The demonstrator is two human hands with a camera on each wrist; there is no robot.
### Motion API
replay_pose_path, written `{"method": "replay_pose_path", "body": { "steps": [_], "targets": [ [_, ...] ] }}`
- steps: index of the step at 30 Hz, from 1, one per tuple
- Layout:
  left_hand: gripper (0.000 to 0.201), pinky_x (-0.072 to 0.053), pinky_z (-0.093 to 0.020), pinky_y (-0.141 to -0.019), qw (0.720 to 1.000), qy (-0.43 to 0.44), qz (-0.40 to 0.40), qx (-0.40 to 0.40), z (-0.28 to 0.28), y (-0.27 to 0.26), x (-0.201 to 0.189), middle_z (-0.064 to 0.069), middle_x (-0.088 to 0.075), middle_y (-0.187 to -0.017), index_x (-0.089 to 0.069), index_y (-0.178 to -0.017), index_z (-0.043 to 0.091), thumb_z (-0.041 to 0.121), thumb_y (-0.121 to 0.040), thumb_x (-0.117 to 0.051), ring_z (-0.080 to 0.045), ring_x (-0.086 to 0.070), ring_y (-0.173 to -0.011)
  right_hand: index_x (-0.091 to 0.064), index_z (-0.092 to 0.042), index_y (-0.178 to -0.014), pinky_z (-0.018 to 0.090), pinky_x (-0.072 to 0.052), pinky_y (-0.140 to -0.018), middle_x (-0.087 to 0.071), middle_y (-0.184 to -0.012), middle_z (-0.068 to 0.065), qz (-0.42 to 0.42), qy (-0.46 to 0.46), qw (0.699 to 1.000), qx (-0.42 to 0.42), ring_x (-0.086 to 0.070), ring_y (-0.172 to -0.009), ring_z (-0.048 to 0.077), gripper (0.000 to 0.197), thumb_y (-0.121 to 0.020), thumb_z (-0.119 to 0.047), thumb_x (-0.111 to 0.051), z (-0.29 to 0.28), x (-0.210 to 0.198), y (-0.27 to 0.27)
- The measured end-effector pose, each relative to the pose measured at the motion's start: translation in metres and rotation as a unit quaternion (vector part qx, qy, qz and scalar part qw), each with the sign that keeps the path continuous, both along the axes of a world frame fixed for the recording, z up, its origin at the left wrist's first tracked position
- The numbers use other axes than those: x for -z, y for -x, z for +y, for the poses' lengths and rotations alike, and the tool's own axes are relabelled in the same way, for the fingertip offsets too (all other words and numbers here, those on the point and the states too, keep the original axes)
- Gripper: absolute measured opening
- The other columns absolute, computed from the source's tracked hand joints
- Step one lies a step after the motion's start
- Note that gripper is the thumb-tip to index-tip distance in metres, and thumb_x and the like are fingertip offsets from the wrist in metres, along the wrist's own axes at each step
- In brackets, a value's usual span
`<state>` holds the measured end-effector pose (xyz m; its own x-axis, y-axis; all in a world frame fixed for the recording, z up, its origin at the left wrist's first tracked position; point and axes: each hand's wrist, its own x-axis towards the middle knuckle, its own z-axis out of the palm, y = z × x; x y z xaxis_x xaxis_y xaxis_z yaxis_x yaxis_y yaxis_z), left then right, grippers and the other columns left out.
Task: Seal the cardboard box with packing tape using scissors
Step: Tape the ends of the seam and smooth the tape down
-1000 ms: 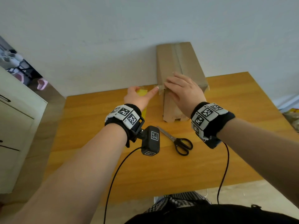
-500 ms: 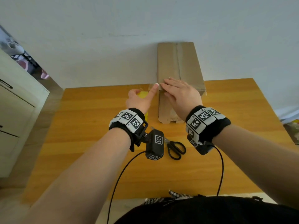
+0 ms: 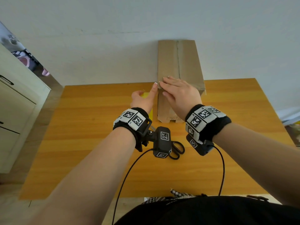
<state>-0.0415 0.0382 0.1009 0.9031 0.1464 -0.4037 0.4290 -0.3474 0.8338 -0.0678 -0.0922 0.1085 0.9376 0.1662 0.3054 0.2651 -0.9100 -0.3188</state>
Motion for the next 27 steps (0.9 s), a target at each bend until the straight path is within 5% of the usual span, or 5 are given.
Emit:
{"method": "replay_pose_path", "body": {
  "steps": [8, 18, 23, 27],
  "targets": [
    [0.077, -0.037, -0.037, -0.092, 0.999, 0.012, 0.04, -0.004, -0.01, 0.003, -0.003, -0.01, -0.043, -0.139, -0.034, -0.138, 0.015, 0.068, -0.083, -0.041, -0.03, -0.046, -0.123, -0.05, -0.017, -0.133, 0.029, -0.023, -0.112, -0.047, -0.141, 0.002, 0.026, 0.001, 1.0, 0.006, -0.036, -0.136, 0.017, 0.037, -0.096, -0.021, -0.044, -0.001, -0.003, -0.003],
    [0.066, -0.034, -0.03, -0.081, 0.999, -0.013, 0.043, 0.013, -0.006, 0.0, -0.011, -0.009, -0.049, -0.134, -0.036, -0.135, 0.013, 0.057, -0.088, -0.047, -0.026, -0.05, -0.119, -0.06, -0.017, -0.122, 0.033, -0.037, -0.108, -0.056, -0.131, 0.001, 0.011, -0.043, 0.999, -0.022, -0.047, -0.128, 0.013, 0.031, -0.092, -0.02, -0.054, -0.008, -0.007, -0.001],
    [0.074, -0.034, -0.035, -0.1, 0.998, -0.033, 0.04, 0.043, 0.009, 0.001, -0.012, -0.009, -0.042, -0.141, -0.032, -0.14, 0.012, 0.062, -0.087, -0.042, -0.027, -0.043, -0.127, -0.065, -0.02, -0.115, 0.033, -0.042, -0.101, -0.057, -0.13, -0.004, 0.012, -0.065, 0.997, 0.031, -0.049, -0.122, 0.013, 0.035, -0.084, -0.037, -0.063, -0.004, -0.007, 0.006],
    [0.072, -0.034, -0.036, -0.099, 0.998, -0.032, 0.022, 0.054, 0.016, 0.002, -0.017, -0.007, -0.043, -0.14, -0.034, -0.139, 0.014, 0.063, -0.087, -0.041, -0.025, -0.043, -0.127, -0.061, -0.018, -0.097, 0.031, -0.037, -0.092, -0.058, -0.111, 0.0, -0.039, 0.002, 0.998, 0.057, -0.051, -0.105, 0.021, 0.029, -0.081, -0.041, -0.063, 0.011, -0.006, 0.004]
  ]
}}
